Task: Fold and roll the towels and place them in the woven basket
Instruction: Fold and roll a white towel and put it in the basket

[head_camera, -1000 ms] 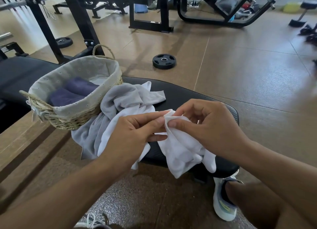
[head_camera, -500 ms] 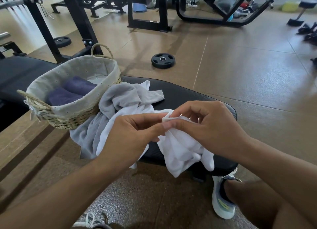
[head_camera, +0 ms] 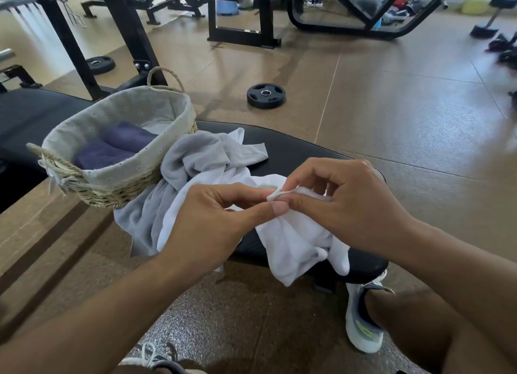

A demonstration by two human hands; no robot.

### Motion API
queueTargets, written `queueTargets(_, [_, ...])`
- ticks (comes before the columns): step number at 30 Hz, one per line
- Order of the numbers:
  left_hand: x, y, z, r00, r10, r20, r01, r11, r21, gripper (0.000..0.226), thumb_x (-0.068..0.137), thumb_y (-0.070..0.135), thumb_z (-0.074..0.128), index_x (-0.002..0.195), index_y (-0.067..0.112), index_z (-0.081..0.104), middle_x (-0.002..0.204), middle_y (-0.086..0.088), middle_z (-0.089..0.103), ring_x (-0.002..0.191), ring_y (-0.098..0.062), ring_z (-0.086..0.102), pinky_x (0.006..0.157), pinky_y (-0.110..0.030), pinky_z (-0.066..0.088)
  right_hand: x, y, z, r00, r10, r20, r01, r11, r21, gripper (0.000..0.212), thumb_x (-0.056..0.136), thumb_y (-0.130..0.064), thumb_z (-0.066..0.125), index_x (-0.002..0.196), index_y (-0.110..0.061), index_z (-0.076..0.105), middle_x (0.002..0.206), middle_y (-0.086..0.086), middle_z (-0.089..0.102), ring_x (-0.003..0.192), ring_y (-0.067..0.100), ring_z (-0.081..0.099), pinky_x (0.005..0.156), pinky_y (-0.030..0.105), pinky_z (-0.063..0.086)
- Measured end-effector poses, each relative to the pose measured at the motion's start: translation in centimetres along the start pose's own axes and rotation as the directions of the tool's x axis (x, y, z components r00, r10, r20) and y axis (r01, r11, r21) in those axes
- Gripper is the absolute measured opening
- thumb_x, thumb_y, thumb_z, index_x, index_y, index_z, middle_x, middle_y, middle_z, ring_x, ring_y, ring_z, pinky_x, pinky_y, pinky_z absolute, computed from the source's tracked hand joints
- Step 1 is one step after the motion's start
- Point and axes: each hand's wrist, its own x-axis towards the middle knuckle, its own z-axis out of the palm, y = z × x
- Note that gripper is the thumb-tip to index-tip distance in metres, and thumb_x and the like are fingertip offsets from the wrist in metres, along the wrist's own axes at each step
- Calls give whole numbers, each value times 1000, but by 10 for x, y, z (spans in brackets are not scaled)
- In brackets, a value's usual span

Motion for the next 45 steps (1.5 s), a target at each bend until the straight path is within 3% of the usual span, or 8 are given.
queueTargets(6, [7, 1, -9, 1000, -3, -7, 4, 998, 60, 13, 70, 28, 78, 78, 19, 81, 74, 8, 77, 67, 4, 66, 67, -10, 48, 0, 1, -1, 989, -141, 43, 147, 974, -170, 25, 82, -59, 71, 77, -37, 60, 80, -18, 58, 89, 6, 54, 73, 14, 37])
queueTargets(17, [42, -22, -68, 901, 41, -432, 64, 972, 227, 2, 87, 30, 76, 85, 30, 77, 78, 3, 78, 75, -10, 70, 80, -39, 59, -11, -21, -6, 886, -435, 164, 443, 896, -16, 35, 78, -46, 85, 75, -27, 56, 103, -11, 64, 120, 19, 56, 94, 32, 47])
queueTargets(27, [57, -50, -115, 841, -85, -534, 163, 981, 102, 10, 91, 28, 73, 81, 28, 72, 86, -3, 77, 93, -30, 73, 89, -50, 59, -6, -9, -25, 957, -290, -11, 290, 957, 12, 31, 87, -45, 69, 69, -22, 58, 106, -14, 66, 110, 17, 63, 91, 32, 49])
queueTargets(30, [55, -47, -121, 902, -147, -406, 189, 980, 64, 9, 92, 23, 71, 83, 23, 72, 94, -13, 75, 93, -35, 71, 91, -49, 59, 5, 15, -40, 997, 6, -78, -15, 993, -116, 32, 85, -46, 75, 67, -28, 56, 79, -12, 68, 73, 3, 63, 65, 11, 45])
queueTargets(36, [35, -29, -137, 966, -182, 183, 192, 981, -37, 46, 57, 44, 95, 80, 13, 71, 83, -10, 69, 78, -17, 68, 73, -24, 60, 18, 46, -45, 921, 369, -124, -374, 927, -22, 32, 72, -31, 89, 87, -27, 61, 80, -8, 72, 63, 9, 58, 60, 28, 42])
queueTargets(39, [25, -20, -145, 889, -206, 410, 289, 945, -153, 43, 54, 33, 98, 73, 7, 70, 73, -11, 65, 65, -17, 65, 60, -25, 56, 18, 47, -47, 930, 368, -13, -368, 927, -80, 32, 69, -36, 90, 94, -34, 70, 87, -5, 73, 81, 20, 68, 76, 37, 55])
queueTargets(42, [11, -13, -155, 673, -160, 723, 434, 876, -210, 23, 80, 15, 80, 82, 1, 63, 75, -14, 60, 68, -25, 56, 62, -31, 43, 11, 35, -49, 907, 293, 303, -277, 956, -95, 26, 64, -51, 84, 82, -36, 74, 82, -6, 74, 78, 18, 70, 79, 44, 59])
queueTargets(45, [-5, -12, -159, 680, -228, 697, 435, 890, -133, 29, 78, 19, 82, 80, 1, 60, 74, -16, 52, 68, -29, 46, 61, -37, 34, 2, 21, -48, 770, 47, 637, -219, 956, 194, 13, 75, -31, 84, 76, -35, 72, 80, -6, 72, 72, 9, 67, 67, 24, 53])
